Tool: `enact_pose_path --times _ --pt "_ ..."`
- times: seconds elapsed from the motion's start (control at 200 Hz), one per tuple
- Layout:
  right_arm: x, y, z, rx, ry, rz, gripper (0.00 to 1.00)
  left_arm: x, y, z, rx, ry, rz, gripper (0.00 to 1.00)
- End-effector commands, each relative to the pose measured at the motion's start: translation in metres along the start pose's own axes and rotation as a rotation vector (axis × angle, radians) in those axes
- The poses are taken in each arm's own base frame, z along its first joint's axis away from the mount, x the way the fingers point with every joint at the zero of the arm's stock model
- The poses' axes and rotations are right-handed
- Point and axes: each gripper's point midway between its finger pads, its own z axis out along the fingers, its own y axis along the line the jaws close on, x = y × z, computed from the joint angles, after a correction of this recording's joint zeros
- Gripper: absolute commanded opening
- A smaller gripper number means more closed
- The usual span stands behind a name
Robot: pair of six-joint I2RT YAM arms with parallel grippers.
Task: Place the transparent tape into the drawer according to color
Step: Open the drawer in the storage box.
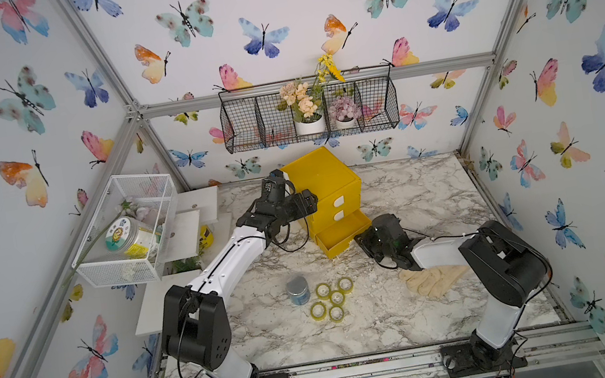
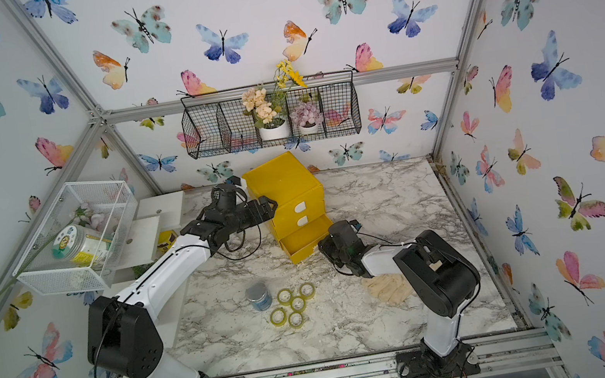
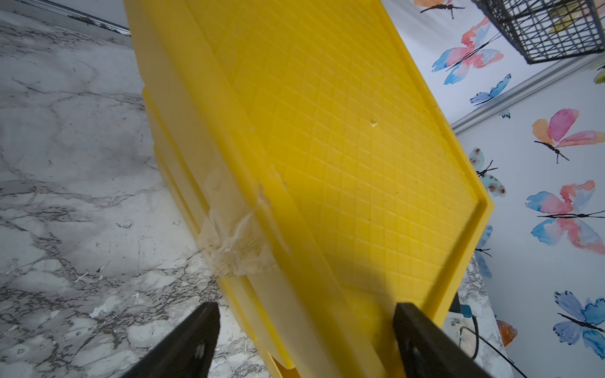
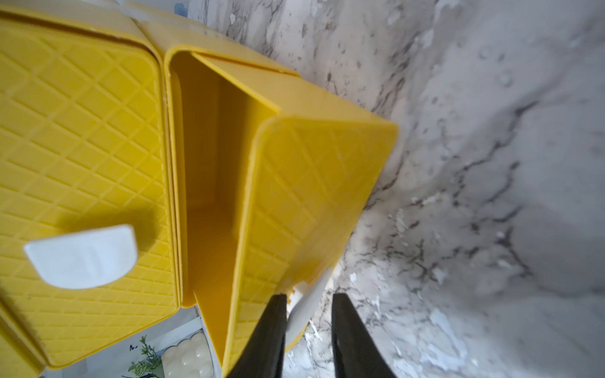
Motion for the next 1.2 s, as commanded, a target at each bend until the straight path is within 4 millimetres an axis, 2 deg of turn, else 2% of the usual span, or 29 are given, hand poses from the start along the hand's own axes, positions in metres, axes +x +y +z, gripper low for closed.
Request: enact_pose_path --times 0.0,0.205,0.28,0.4,0.541,0.806,0.961,1.066,1.191 --pt "0.004 -0.058 -0.011 0.191 -0.001 -0.028 0.28 0.057 0.039 0.007 -0.117 0.199 0.001 0.87" --pt "0.003 -0.060 -0.029 0.183 -0.009 -0.057 0.28 0.055 0.040 0.005 -0.118 0.191 0.000 0.87" --pt "0.003 -0.055 -0.031 0.164 -0.008 -0.074 0.30 0.056 0.039 0.005 -0.114 0.191 0.001 0.88" --pt "0.000 -0.040 -0.034 0.123 -0.018 -0.116 0.40 0.054 0.037 0.004 -0.104 0.190 0.001 0.88" --pt "-0.007 -0.022 -0.047 0.072 -0.047 -0.169 0.56 0.048 0.032 0.000 -0.095 0.178 0.003 0.89" --pt "-0.012 -0.010 -0.082 0.027 -0.087 -0.250 0.62 0.027 0.012 -0.018 -0.047 0.123 -0.006 0.90" --pt "0.001 0.002 -0.091 -0.019 -0.012 -0.429 0.62 0.026 0.003 -0.038 -0.012 0.096 -0.016 0.90" --pt "0.015 0.000 -0.094 -0.030 0.071 -0.570 0.63 0.038 0.000 -0.054 0.008 0.086 -0.021 0.92" --pt "0.039 -0.011 -0.096 -0.037 0.191 -0.701 0.64 0.061 0.003 -0.074 0.023 0.084 -0.033 0.94"
